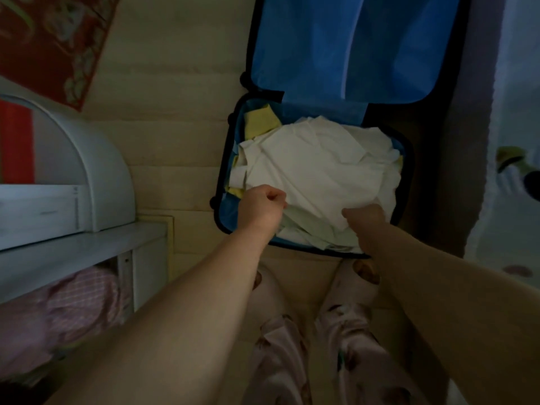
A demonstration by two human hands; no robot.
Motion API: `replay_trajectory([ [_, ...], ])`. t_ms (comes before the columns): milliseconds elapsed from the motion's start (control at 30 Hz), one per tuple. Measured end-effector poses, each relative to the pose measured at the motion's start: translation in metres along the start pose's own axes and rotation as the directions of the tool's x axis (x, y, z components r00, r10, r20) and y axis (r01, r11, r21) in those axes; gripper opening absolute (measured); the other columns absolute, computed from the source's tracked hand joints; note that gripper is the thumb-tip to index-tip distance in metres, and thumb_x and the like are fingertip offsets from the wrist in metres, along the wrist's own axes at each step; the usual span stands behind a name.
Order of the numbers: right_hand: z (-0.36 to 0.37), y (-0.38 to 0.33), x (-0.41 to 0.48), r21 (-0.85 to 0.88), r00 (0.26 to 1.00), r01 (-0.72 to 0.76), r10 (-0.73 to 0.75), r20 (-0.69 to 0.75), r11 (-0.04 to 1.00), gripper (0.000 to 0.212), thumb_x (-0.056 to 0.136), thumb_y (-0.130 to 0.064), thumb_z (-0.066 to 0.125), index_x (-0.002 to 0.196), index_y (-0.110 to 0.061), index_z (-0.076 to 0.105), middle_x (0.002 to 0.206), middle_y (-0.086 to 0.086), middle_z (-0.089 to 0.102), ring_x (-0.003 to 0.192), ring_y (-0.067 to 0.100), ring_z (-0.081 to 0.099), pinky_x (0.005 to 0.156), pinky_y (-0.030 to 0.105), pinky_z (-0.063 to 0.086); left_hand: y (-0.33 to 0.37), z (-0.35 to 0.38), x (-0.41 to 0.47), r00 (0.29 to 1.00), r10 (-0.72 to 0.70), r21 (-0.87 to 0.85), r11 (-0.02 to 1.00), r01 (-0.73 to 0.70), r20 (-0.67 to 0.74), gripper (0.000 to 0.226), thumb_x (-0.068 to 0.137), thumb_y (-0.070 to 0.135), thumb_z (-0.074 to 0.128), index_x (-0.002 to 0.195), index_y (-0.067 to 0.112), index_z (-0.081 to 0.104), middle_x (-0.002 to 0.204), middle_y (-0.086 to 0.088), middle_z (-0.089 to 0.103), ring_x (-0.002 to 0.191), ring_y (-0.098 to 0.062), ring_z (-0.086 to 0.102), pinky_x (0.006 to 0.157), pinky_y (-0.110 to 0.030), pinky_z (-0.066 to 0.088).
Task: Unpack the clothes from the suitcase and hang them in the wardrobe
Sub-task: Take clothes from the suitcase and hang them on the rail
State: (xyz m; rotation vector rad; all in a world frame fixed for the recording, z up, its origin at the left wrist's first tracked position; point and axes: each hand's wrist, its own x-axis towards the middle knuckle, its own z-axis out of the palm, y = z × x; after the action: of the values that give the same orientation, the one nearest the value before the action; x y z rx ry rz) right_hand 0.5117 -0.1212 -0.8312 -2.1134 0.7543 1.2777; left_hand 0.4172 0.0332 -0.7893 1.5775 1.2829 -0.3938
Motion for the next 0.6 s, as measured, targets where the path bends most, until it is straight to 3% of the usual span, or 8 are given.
replay_trajectory([
  [100,0.009,0.003,0.003,0.176,0.996,-0.083,0.075,0.051,0.981,0.053,0.090,-0.017,0.060,0.137,-0.001,0.040,0.132,0.015,0.051,0.117,0.030,0.052,0.096,0.035,0.043,-0.013,0.001,0.002,1.000,0.007,0.011,1.000,-0.007,0.007,0.014,0.092,0.016,0.057,0.081,0.021,0.065,0.086,0.004,0.067,0.086,-0.015,0.063,0.077,-0.022,0.049],
  [200,0.012,0.002,-0.001,0.317,0.991,-0.094,0.059,0.119,0.944,0.051,0.092,-0.018,0.059,0.138,-0.004,0.041,0.118,0.008,0.055,0.081,0.014,0.051,0.086,0.025,0.036,-0.019,-0.002,0.001,1.000,-0.006,0.023,1.000,0.006,0.017,0.015,0.092,0.016,0.057,0.082,0.023,0.065,0.080,0.010,0.063,0.086,-0.014,0.062,0.075,-0.022,0.048],
  [267,0.012,0.000,-0.008,0.302,0.995,-0.040,0.009,0.102,0.953,0.046,0.095,-0.014,0.054,0.137,-0.002,0.041,0.133,0.013,0.050,0.096,0.021,0.053,0.086,0.025,0.036,-0.021,-0.006,-0.002,1.000,-0.011,0.033,0.999,0.011,0.016,0.011,0.092,0.017,0.058,0.089,0.019,0.068,0.084,0.008,0.065,0.087,-0.014,0.063,0.074,-0.021,0.047],
  [333,0.011,-0.004,-0.016,0.246,0.998,0.038,-0.049,0.038,0.969,0.042,0.095,-0.014,0.053,0.134,0.001,0.044,0.135,0.015,0.049,0.115,0.029,0.050,0.088,0.028,0.041,-0.018,-0.010,-0.006,1.000,-0.010,0.057,0.998,0.010,0.010,0.012,0.092,0.018,0.058,0.094,0.017,0.069,0.091,0.003,0.067,0.089,-0.015,0.063,0.073,-0.021,0.046],
  [400,0.009,-0.010,-0.027,0.156,0.990,0.143,-0.142,-0.018,0.977,0.039,0.094,-0.015,0.054,0.128,0.003,0.049,0.125,0.014,0.055,0.109,0.029,0.052,0.084,0.027,0.044,-0.013,-0.018,-0.013,1.000,-0.004,0.079,0.997,0.003,0.006,0.011,0.091,0.017,0.057,0.091,0.019,0.068,0.094,0.001,0.068,0.089,-0.016,0.062,0.071,-0.021,0.045],
  [467,0.006,-0.019,-0.044,0.080,0.976,0.217,-0.215,-0.029,0.973,0.030,0.092,-0.017,0.056,0.117,0.001,0.056,0.103,0.007,0.057,0.098,0.026,0.054,0.079,0.026,0.043,-0.003,-0.029,-0.024,1.000,0.004,0.096,0.995,-0.004,0.003,0.013,0.092,0.016,0.056,0.087,0.022,0.066,0.095,0.001,0.069,0.088,-0.015,0.062,0.070,-0.021,0.045],
  [533,0.003,-0.029,-0.064,0.033,0.971,0.238,-0.237,-0.026,0.971,0.014,0.091,-0.020,0.056,0.091,-0.007,0.056,0.082,0.002,0.053,0.082,0.022,0.052,0.064,0.024,0.041,0.008,-0.042,-0.036,1.000,0.008,0.114,0.993,-0.008,0.002,0.014,0.092,0.017,0.056,0.085,0.026,0.065,0.098,0.001,0.069,0.089,-0.015,0.063,0.071,-0.023,0.048],
  [600,-0.003,-0.041,-0.087,0.011,0.966,0.259,-0.259,-0.013,0.966,0.025,0.090,-0.020,0.055,0.071,-0.009,0.044,0.072,0.001,0.046,0.067,0.016,0.046,0.053,0.022,0.034,0.021,-0.055,-0.051,1.000,-0.003,0.125,0.992,0.002,0.002,0.012,0.092,0.020,0.057,0.086,0.027,0.064,0.100,0.002,0.069,0.092,-0.016,0.063,0.077,-0.026,0.052],
])
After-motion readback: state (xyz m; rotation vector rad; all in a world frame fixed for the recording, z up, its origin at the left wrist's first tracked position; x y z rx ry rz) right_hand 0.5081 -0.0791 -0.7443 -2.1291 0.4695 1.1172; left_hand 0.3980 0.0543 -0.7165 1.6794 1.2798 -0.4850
